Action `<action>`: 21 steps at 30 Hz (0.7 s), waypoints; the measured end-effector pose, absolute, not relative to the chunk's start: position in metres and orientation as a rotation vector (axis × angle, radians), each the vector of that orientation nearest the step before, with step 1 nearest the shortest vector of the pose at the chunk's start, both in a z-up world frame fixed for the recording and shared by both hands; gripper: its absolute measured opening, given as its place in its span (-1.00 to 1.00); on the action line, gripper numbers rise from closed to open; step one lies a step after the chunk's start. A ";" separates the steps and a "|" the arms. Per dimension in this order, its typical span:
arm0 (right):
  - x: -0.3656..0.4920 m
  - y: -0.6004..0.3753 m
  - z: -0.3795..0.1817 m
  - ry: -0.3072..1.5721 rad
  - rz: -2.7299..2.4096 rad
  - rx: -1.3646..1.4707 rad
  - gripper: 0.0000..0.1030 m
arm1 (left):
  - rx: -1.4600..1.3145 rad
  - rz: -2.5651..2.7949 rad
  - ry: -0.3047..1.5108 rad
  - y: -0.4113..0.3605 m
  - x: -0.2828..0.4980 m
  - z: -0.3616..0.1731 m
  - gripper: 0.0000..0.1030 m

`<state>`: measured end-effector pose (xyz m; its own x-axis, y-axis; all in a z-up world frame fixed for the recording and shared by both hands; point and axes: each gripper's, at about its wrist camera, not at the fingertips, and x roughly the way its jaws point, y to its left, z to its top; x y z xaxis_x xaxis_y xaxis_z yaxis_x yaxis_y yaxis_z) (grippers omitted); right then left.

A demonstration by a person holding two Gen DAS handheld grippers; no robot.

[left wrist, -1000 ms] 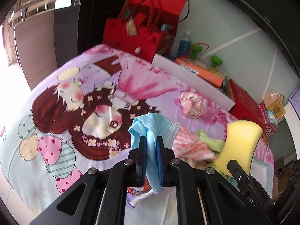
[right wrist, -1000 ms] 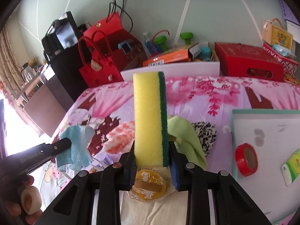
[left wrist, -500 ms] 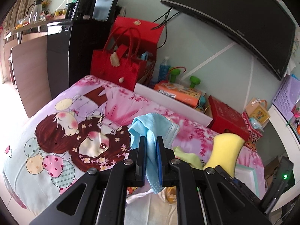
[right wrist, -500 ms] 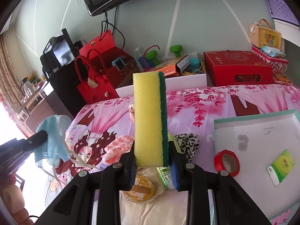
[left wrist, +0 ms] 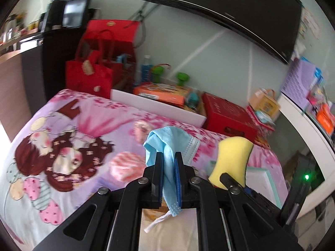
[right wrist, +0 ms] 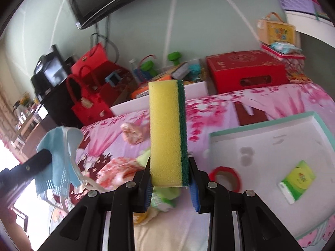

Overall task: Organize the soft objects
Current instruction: 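Carry the sponge and mask into the tray and open both tools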

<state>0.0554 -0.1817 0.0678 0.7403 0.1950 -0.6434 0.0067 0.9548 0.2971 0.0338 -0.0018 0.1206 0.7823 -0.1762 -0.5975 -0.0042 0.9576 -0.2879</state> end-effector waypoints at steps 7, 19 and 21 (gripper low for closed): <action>0.050 -0.240 0.063 0.736 -0.026 0.365 -0.39 | -0.221 -0.207 0.677 -0.057 0.047 0.106 -0.81; 0.026 -0.331 0.056 0.742 -0.310 0.412 -0.39 | -0.142 -0.377 0.662 -0.138 0.057 0.091 -0.81; 0.020 -0.345 0.056 0.739 -0.362 0.409 -0.39 | -0.136 -0.406 0.659 -0.149 0.058 0.089 -0.81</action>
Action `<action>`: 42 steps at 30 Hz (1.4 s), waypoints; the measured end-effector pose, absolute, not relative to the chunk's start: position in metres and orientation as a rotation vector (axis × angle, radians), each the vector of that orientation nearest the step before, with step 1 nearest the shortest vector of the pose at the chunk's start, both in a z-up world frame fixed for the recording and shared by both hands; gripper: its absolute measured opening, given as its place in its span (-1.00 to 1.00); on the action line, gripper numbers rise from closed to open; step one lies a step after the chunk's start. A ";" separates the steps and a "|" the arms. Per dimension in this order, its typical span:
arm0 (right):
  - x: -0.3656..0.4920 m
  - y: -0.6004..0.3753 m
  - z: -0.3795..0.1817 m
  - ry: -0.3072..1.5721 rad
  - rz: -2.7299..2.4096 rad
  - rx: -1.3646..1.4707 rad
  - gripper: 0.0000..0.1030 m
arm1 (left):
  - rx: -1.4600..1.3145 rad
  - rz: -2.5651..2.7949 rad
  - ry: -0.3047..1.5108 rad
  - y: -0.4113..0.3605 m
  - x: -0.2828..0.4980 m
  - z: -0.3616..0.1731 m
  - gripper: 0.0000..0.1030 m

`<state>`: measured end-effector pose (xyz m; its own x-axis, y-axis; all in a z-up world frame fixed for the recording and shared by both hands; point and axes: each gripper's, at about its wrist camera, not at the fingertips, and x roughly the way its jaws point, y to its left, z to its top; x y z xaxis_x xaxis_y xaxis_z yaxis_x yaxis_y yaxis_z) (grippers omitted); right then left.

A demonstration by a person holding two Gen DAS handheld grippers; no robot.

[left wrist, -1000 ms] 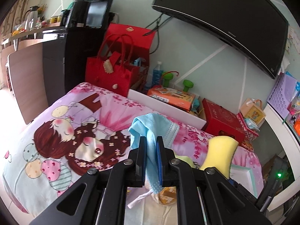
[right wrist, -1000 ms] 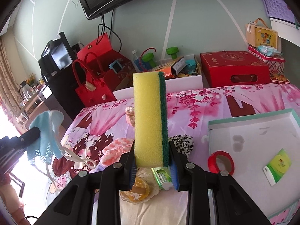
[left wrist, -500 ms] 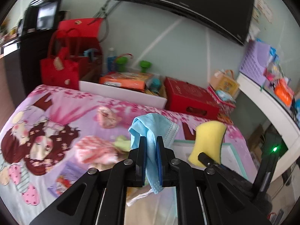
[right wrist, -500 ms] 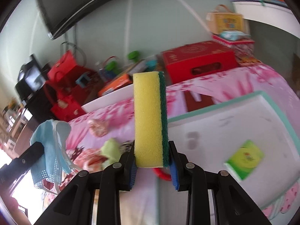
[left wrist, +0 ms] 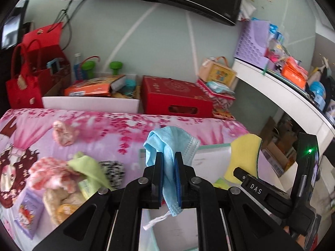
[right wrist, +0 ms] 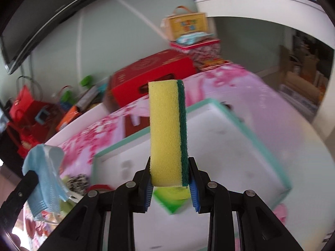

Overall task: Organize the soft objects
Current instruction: 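Carry the sponge and mask into the tray and open both tools, then move both tools back over the remaining pile of items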

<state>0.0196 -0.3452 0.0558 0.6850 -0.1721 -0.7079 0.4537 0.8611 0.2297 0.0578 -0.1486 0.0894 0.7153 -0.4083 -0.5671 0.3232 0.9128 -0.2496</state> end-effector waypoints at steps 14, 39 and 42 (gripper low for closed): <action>0.001 -0.389 0.042 0.788 -0.521 0.401 -0.39 | -0.072 -0.432 0.750 -0.184 0.074 0.044 -0.81; 0.008 -0.382 0.033 0.894 -0.481 0.378 0.88 | -0.044 -0.347 0.837 -0.175 0.082 0.030 0.75; 0.008 -0.380 0.032 0.906 -0.467 0.366 1.00 | -0.037 -0.321 0.861 -0.171 0.085 0.028 0.84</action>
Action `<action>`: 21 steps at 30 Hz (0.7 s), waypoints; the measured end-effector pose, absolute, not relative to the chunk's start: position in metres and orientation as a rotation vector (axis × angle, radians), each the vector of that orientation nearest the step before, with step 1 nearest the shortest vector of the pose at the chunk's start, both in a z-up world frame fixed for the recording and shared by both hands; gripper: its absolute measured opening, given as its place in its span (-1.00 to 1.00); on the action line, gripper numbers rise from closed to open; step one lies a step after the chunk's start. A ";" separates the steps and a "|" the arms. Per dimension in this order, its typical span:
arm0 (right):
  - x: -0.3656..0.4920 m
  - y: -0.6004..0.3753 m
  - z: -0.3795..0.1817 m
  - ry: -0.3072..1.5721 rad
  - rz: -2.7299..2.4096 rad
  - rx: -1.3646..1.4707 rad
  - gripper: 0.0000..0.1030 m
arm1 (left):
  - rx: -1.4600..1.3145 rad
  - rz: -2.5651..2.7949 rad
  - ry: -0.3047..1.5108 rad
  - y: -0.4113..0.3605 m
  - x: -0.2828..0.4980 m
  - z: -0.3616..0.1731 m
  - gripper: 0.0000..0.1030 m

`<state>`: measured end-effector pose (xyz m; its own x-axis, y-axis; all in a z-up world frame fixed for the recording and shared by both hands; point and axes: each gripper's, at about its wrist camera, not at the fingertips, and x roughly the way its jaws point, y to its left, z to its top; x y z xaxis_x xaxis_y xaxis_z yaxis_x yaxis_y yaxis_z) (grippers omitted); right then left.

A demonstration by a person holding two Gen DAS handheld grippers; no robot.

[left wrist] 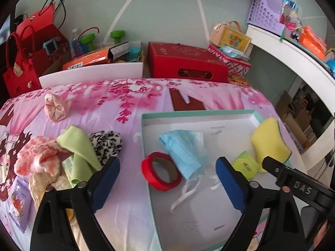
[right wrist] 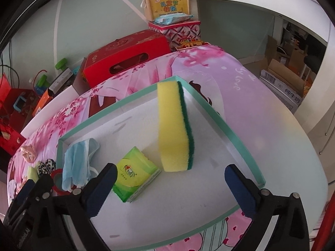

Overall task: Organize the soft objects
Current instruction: 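Move both tools back over the remaining pile of items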

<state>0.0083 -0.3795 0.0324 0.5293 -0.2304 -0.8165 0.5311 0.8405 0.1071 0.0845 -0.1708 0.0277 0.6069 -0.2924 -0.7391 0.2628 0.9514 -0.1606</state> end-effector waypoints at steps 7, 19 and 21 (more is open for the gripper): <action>0.011 -0.371 0.033 0.929 -0.449 0.333 1.00 | -0.053 -0.281 0.855 -0.160 0.085 0.030 0.88; 0.012 -0.360 0.033 0.947 -0.441 0.332 1.00 | -0.077 -0.238 0.856 -0.135 0.083 0.042 0.89; 0.014 -0.351 0.036 0.942 -0.419 0.322 1.00 | -0.083 -0.222 0.863 -0.127 0.083 0.044 0.89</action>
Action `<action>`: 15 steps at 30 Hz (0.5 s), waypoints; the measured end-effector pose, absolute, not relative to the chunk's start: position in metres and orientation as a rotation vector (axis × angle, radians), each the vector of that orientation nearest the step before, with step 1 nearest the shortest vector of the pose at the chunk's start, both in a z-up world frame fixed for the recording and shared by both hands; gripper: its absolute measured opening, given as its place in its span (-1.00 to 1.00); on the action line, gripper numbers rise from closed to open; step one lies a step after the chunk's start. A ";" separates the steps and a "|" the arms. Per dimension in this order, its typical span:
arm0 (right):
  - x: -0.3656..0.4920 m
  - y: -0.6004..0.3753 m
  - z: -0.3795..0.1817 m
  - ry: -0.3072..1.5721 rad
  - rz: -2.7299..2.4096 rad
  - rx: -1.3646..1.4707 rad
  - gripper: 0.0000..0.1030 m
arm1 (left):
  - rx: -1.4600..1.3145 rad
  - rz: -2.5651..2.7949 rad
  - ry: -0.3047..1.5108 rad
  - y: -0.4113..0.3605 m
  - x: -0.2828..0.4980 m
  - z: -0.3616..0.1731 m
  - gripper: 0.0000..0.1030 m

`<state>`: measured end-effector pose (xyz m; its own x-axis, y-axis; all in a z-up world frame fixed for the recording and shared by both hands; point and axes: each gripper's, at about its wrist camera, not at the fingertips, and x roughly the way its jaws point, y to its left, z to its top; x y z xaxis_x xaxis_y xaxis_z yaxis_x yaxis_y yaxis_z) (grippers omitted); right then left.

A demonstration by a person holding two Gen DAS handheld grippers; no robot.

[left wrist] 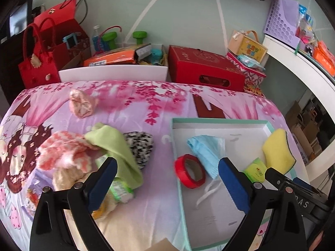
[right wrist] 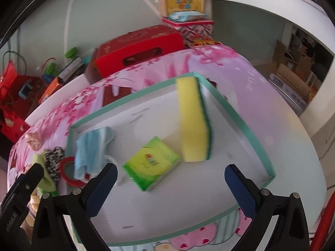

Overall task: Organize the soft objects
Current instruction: 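Move both tools back over the remaining pile of items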

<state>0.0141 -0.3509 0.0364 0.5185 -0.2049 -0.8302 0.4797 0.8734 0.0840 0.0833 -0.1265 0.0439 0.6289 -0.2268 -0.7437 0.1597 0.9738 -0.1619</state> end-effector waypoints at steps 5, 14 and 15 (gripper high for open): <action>0.020 -0.326 0.045 0.931 -0.354 0.288 1.00 | -0.087 -0.133 0.909 -0.096 0.086 0.046 0.89; 0.030 -0.285 0.047 0.940 -0.268 0.232 1.00 | -0.168 0.151 0.961 0.000 0.084 0.041 0.89; 0.031 -0.282 0.047 0.941 -0.260 0.230 1.00 | -0.186 0.177 0.954 0.010 0.082 0.043 0.89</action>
